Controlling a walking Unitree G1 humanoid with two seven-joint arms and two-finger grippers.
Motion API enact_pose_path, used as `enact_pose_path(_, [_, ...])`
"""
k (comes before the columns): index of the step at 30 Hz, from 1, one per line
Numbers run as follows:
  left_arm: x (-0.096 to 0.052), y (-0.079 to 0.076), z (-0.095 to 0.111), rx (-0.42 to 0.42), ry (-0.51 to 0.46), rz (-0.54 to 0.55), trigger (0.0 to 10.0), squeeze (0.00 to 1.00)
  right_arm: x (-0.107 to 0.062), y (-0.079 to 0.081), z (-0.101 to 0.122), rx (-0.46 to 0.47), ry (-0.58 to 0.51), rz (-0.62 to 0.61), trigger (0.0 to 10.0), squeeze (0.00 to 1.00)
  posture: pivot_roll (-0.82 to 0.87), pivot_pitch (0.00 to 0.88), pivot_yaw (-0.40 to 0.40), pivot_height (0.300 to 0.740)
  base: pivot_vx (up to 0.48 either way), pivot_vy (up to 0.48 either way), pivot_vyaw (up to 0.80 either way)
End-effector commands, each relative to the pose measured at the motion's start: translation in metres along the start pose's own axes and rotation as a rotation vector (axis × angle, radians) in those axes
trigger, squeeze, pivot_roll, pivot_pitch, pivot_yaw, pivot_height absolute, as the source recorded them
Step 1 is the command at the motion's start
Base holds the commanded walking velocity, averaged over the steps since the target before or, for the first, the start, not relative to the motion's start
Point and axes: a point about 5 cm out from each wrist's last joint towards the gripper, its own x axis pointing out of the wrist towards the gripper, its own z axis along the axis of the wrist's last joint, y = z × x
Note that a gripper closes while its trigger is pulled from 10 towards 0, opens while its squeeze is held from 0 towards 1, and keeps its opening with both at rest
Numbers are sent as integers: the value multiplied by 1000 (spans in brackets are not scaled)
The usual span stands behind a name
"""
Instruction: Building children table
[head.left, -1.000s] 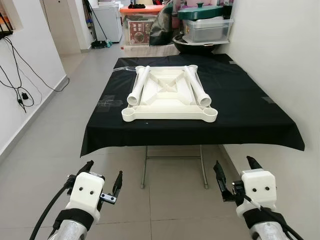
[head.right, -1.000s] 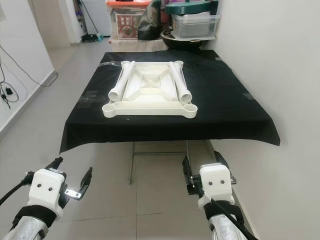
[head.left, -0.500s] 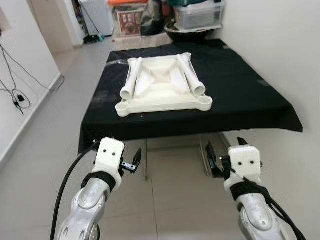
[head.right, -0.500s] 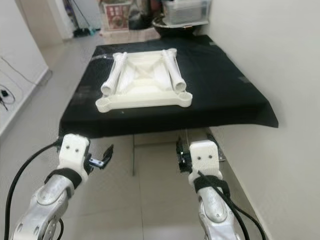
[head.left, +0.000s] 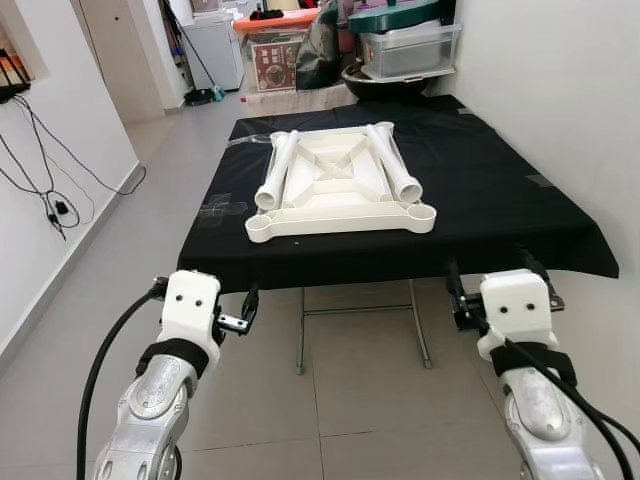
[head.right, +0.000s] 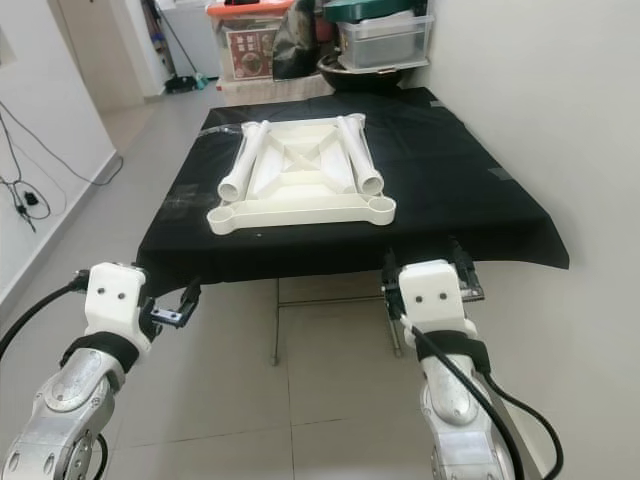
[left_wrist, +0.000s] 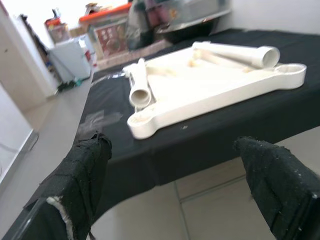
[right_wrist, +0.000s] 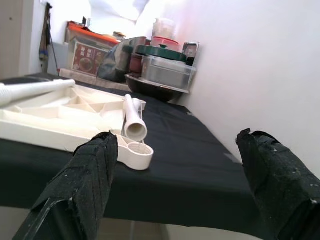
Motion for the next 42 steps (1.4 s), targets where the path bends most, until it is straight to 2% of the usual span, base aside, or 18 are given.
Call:
enact_pose_path(1, [0,-4,3,-2,-30,-21,10000,0,5,10,3,33,-13,35,10000,0,-27,0,58,740,304,0,0])
enact_pose_path(5, [10,-8,10,-18,-74,-13,10000,0,13,20,7,35,-41,77,10000,0,-22,0,55,740,436,0,0])
enact_pose_path(11, [16,-8,11,-16,-80,-25,10000,0,20,26,9,34,-54,104,10000,0,-23,0,59,740,480,0,0])
enact_pose_path(20, [21,-8,13,-13,-101,-46,10000,0,35,32,4,45,-3,125,10000,0,-11,0,62,740,480,0,0])
enact_pose_path(24, [22,-9,12,-10,-101,-51,10000,0,36,35,2,38,5,136,10000,0,-12,0,61,740,480,0,0])
enact_pose_path(27, [22,-9,12,-11,-102,-48,10000,0,37,36,1,54,12,148,10000,0,-11,0,59,740,480,0,0])
enact_pose_path(29, [22,-9,11,-13,-101,-46,10000,0,38,37,-1,101,42,160,10000,0,-8,0,57,740,480,0,0])
enact_pose_path(32, [22,-9,11,-14,-102,-47,10000,0,38,37,-1,106,45,161,10000,0,-8,0,57,740,480,0,0])
enact_pose_path(42, [17,0,-4,-33,-43,17,10000,0,47,37,-3,163,85,200,10000,0,3,0,44,740,480,0,0])
